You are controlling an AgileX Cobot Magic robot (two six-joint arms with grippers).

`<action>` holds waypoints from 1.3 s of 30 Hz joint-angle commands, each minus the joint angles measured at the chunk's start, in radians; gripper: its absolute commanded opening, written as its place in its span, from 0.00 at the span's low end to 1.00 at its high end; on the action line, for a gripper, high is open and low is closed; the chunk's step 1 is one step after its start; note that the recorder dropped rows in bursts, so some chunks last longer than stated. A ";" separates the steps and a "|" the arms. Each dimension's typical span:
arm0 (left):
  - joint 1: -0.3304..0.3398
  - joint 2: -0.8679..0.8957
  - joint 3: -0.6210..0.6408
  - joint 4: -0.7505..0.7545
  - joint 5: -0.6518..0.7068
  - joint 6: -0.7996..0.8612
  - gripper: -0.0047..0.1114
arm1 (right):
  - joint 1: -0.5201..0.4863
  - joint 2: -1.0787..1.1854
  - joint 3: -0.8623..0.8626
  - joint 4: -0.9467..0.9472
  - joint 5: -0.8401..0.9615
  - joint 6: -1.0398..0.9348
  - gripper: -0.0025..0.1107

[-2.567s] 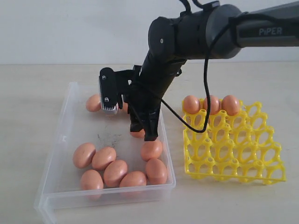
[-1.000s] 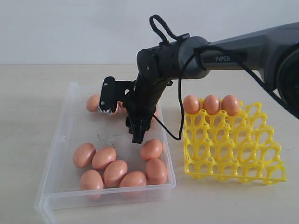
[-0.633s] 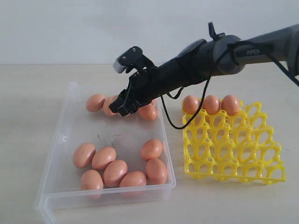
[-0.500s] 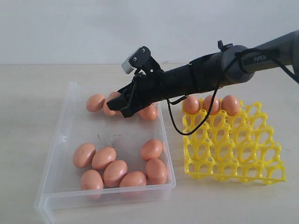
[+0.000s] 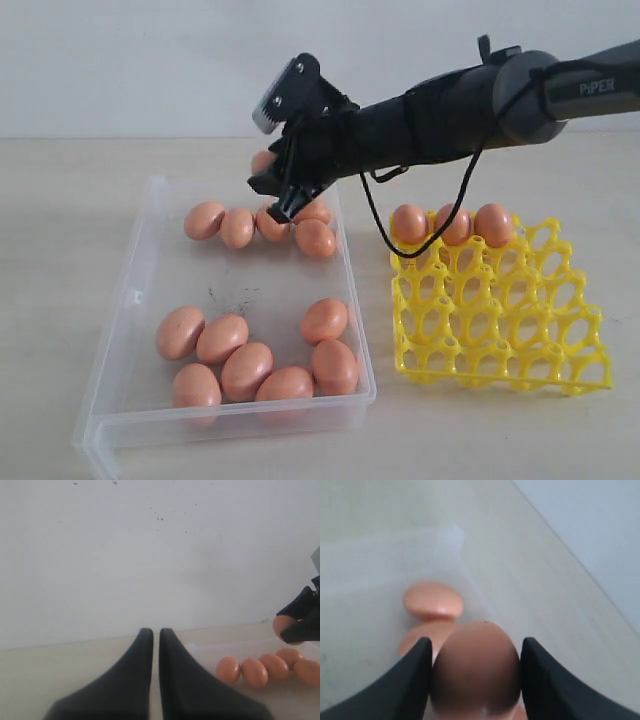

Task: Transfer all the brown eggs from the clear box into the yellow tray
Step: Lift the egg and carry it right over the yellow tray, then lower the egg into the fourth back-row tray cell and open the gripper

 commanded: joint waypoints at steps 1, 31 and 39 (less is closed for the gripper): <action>-0.008 -0.002 0.003 -0.002 0.000 0.001 0.07 | 0.098 -0.016 0.076 -0.264 -0.298 -0.011 0.02; -0.008 -0.002 0.003 -0.002 0.000 0.001 0.07 | -0.222 -0.170 0.594 -2.200 -1.638 2.549 0.02; -0.008 -0.002 0.003 -0.002 0.000 0.001 0.07 | -0.472 -0.226 0.719 -2.208 -1.638 2.592 0.02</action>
